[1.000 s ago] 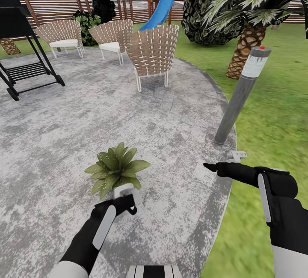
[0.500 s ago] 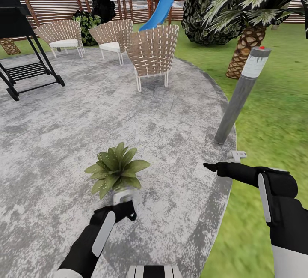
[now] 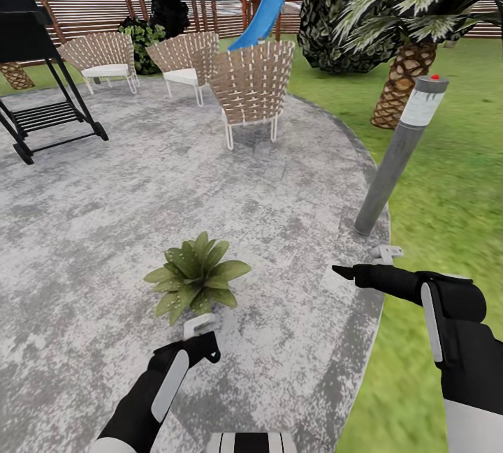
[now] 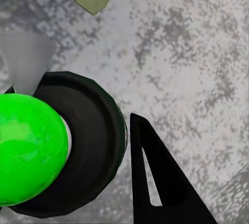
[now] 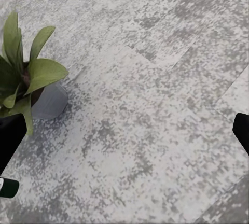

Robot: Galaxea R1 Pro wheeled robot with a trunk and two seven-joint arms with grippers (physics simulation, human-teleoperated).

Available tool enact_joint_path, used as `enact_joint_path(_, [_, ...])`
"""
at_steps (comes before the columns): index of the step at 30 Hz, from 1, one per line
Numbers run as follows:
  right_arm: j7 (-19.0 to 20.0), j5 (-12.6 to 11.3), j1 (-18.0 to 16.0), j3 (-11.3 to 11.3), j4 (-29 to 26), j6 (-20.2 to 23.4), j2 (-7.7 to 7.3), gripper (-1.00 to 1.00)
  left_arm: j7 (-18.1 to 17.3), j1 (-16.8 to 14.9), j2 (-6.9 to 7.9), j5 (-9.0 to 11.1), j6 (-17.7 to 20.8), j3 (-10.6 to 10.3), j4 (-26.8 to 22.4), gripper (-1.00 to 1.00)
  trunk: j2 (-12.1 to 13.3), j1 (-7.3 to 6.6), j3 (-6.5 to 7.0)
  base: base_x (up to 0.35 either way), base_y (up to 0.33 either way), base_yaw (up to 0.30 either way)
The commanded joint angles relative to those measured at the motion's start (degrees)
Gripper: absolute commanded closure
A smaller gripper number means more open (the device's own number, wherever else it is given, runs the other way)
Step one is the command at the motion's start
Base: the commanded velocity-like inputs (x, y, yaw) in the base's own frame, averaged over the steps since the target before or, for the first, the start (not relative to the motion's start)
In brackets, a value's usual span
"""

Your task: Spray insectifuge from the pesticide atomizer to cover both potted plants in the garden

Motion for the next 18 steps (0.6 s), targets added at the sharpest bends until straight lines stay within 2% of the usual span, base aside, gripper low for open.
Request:
enact_joint_path(1, [0.59,0.59,-0.04,-0.05,-0.05,0.18,0.0,-1.0,0.51,-0.02,-0.03,0.57,0.17,-0.12,0.03,1.0,-0.02,-0.01,-0.05,0.0,0.022,0.0])
enact_joint_path(3, [0.59,0.59,-0.04,-0.05,-0.05,0.18,0.0,-1.0,0.51,-0.02,-0.15,0.59,0.17,-0.17,0.32,1.0,-0.02,-0.01,-0.05,0.0,-0.003,0.0])
enact_joint_path(7, [1.61,0.53,-0.08,-0.05,-0.05,0.18,-0.02,-1.0,0.53,-0.02,-0.31,0.58,0.11,-0.17,0.58,1.0,-0.02,-0.01,-0.05,0.001,-0.252,0.0])
enact_joint_path(11, [6.76,0.61,-0.09,0.2,-0.05,0.18,0.18,-1.0,0.54,-0.02,-0.36,0.6,-0.06,-0.17,0.69,1.0,-0.02,-0.01,-0.04,0.087,-0.316,0.012])
enact_joint_path(18, [7.67,1.37,-0.05,0.61,-0.03,0.18,0.43,-1.0,0.6,-0.02,-0.42,0.6,-0.79,-0.17,0.71,1.0,-0.02,-0.01,0.18,0.213,-0.273,0.201])
